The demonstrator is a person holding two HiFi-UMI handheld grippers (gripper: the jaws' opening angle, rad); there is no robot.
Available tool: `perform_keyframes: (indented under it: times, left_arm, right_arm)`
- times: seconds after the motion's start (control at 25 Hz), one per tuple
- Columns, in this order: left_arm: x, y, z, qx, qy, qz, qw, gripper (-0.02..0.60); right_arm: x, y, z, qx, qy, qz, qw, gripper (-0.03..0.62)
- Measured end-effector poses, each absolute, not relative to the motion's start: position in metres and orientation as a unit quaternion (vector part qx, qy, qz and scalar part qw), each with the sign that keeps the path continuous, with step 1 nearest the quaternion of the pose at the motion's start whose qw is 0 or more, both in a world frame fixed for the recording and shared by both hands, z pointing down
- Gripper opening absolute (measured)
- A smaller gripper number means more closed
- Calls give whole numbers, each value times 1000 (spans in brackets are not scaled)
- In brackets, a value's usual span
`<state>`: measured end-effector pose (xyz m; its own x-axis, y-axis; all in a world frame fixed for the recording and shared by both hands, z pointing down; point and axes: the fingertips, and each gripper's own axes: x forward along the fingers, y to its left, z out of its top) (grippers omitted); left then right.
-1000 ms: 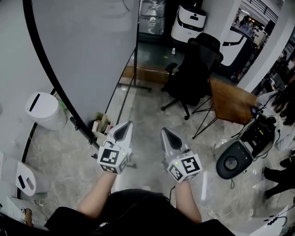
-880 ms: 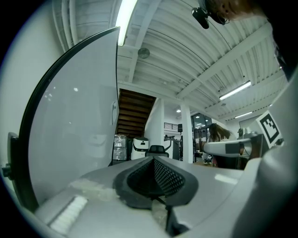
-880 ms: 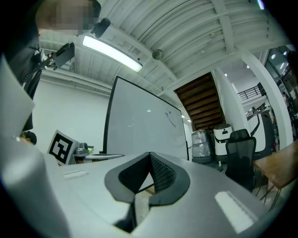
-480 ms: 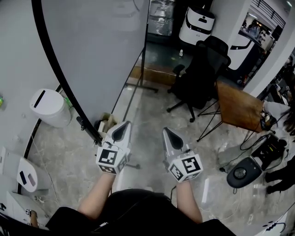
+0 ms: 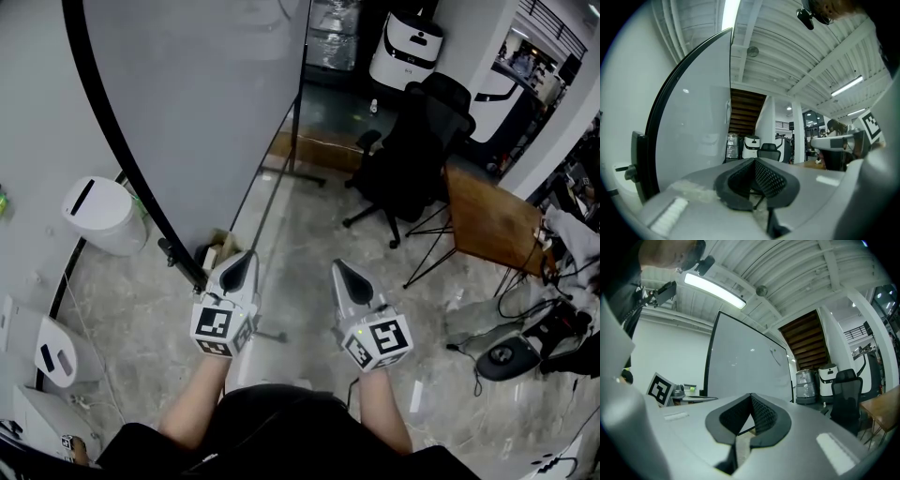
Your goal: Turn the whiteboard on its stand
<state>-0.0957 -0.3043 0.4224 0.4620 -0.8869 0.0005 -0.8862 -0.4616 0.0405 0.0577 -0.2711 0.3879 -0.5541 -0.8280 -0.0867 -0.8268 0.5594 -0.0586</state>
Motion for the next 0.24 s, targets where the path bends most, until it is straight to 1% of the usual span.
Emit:
perform_keyframes:
  times: [0.24]
  left_arm:
    - [-99,-310,417,857,-516,-16,15,3]
  right_arm:
    - [54,-279,387,-472,880,-6,51,3]
